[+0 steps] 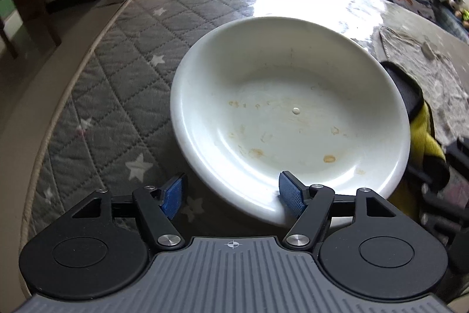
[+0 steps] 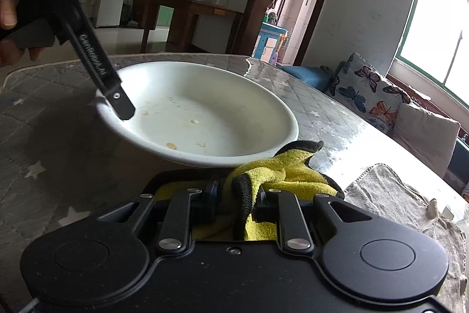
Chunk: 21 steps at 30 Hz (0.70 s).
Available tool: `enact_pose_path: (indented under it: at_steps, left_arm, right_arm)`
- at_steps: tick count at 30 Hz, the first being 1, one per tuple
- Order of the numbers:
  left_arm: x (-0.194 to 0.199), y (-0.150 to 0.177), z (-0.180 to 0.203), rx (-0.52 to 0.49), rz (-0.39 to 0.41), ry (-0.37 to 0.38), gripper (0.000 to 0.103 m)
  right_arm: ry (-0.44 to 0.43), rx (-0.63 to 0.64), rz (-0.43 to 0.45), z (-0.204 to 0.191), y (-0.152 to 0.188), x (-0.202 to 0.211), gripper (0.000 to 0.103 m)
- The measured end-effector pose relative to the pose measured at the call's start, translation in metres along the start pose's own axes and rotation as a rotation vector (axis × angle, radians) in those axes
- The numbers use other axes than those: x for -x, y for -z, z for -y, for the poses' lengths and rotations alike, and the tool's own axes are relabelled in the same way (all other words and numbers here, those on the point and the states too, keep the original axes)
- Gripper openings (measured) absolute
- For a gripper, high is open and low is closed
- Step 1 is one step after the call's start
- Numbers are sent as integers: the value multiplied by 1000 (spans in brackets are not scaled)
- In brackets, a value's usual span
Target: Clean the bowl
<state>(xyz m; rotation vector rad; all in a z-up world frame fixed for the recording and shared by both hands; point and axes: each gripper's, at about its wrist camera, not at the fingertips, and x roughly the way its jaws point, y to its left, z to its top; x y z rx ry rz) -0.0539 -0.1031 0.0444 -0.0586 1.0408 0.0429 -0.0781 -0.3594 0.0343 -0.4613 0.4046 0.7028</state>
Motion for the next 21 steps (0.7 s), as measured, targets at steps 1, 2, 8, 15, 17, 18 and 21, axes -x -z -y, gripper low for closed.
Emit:
enact_pose_path:
  at_steps: [1, 2, 8, 15, 17, 18, 21]
  left_arm:
    - [0, 0, 1, 7, 0, -3, 70]
    - [0, 1, 2, 8, 0, -4, 70]
    - [-2, 0, 7, -46, 13, 5, 64]
    - [-2, 1, 5, -84, 21, 20, 64]
    - [-1, 2, 4, -98, 23, 25, 64]
    - [-1, 1, 4, -103, 23, 27, 64]
    - [-1, 1, 4, -122, 26, 32, 64]
  right_arm:
    - [-2, 2, 1, -1, 0, 1, 22]
    - [-4, 4, 2, -2, 0, 2, 22]
    - [-27, 32, 10, -13, 1, 11, 22]
    - [-34, 37, 11, -13, 1, 11, 22]
    - [-31, 36, 9, -12, 0, 9, 22]
    - [-30, 35, 8, -11, 0, 9, 22]
    - [-25, 35, 5, -10, -1, 6, 22]
